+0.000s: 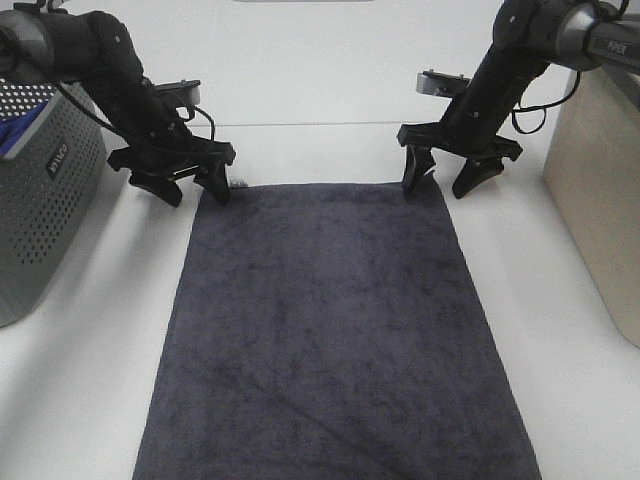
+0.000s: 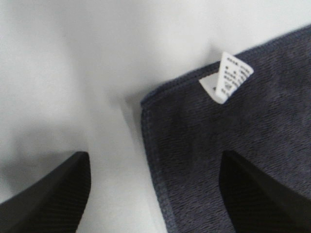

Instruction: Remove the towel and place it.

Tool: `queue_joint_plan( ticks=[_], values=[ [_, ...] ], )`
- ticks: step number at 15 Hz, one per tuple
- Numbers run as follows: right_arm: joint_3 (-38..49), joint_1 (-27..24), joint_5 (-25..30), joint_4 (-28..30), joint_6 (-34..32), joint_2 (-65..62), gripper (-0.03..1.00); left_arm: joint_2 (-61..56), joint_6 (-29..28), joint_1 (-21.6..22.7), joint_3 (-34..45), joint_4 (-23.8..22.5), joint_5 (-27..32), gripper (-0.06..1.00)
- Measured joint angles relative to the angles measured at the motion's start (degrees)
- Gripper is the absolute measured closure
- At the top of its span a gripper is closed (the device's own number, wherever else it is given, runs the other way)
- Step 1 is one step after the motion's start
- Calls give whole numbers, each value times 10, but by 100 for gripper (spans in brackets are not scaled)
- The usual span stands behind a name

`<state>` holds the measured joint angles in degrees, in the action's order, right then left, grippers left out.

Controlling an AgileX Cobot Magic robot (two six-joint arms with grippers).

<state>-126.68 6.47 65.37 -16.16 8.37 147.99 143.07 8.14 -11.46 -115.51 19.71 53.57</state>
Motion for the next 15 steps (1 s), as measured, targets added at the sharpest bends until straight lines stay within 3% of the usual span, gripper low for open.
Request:
queue_joint_plan(
  ticks=[2,5,8,11,12,15],
  values=[
    [0,17,0,-3,11,0,21,3,13,-11,-1,31,-9,26],
    [0,42,-6,-4,19,2,26,6,17,-41,-3,42,-22,29],
    [0,44,-11,17,19,5,50,10,13,-44,-3,37,-28,50],
    [0,44,-27,41,19,7,85,11,13,-43,-3,8,-33,89],
    [0,44,-30,48,19,7,93,11,13,-43,-3,2,-34,94],
    [0,45,-39,60,19,7,96,15,13,-44,-17,-15,-46,94]
  ],
)
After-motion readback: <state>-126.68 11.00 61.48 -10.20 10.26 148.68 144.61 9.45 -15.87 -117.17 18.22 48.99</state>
